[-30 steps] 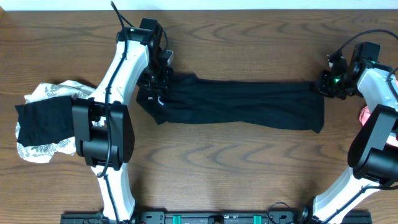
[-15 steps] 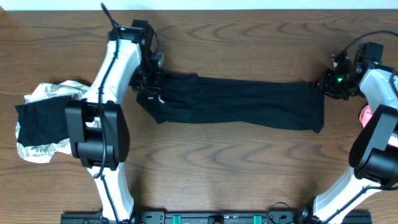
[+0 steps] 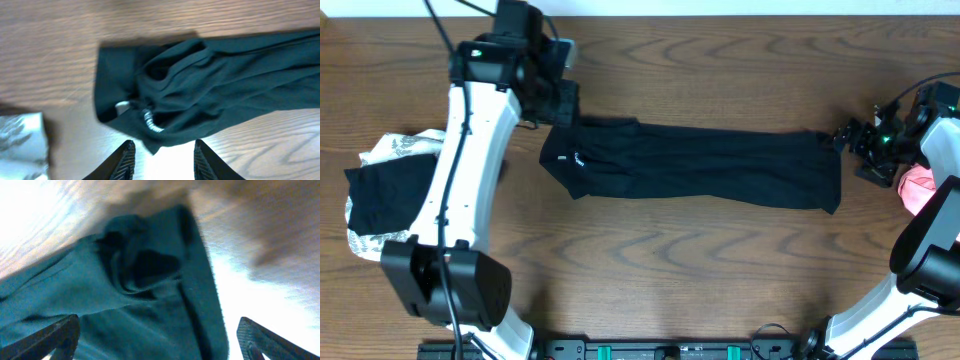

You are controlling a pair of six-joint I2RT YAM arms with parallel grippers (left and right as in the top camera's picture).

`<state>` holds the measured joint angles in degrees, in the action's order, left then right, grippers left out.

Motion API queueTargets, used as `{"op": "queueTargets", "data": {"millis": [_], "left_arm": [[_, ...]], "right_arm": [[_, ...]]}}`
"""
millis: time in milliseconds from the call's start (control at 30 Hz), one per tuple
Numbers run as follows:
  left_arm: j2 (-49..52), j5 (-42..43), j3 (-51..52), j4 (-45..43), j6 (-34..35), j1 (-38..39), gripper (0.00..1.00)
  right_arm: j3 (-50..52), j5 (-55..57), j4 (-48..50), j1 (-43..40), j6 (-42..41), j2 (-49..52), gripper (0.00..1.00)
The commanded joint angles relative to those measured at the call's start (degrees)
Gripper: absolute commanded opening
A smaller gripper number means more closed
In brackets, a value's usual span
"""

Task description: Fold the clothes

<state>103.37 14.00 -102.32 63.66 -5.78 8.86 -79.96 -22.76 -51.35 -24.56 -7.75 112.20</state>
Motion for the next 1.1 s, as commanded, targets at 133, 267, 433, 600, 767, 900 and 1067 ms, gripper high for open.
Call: {"op": "queueTargets", "data": {"millis": [133,267,433,600,767,900,1067], "left_arm": [[4.50,2.08,5.14,-7.37,0.68,7.04,0.38],[7.28,2.08,6.16,-12.33,0.70,11.78,0.38],[11.72,2.08,6.16,-16.57,0.72,17.25,0.37],[14.69,1.97,6.16,-19.78,1.42,20.85,0.27],[16.41,1.75,6.19,-20.92,1.57,21.42,0.27],[18.53,0.94,6.91,-20.85,1.55,21.05,0.27],[20.61,-0.13,7.50,-20.48,1.53,20.65,0.26]], "right_arm": [[0.15,-1.46,4.76,0.15,-1.70,-1.46,0.80],[0.15,-2.84,7.76,1.40,-5.53,-1.46,0.35],[0.35,-2.95,7.69,4.66,-5.51,-1.46,0.15],[1.46,-2.25,10.03,9.05,-6.03,-1.46,0.03],[2.93,4.92,13.27,11.87,-10.56,-1.44,0.01],[5.14,12.83,13.22,11.80,-11.61,-1.44,0.01],[8.81,22.08,11.82,9.90,-12.00,-1.44,0.01]]}}
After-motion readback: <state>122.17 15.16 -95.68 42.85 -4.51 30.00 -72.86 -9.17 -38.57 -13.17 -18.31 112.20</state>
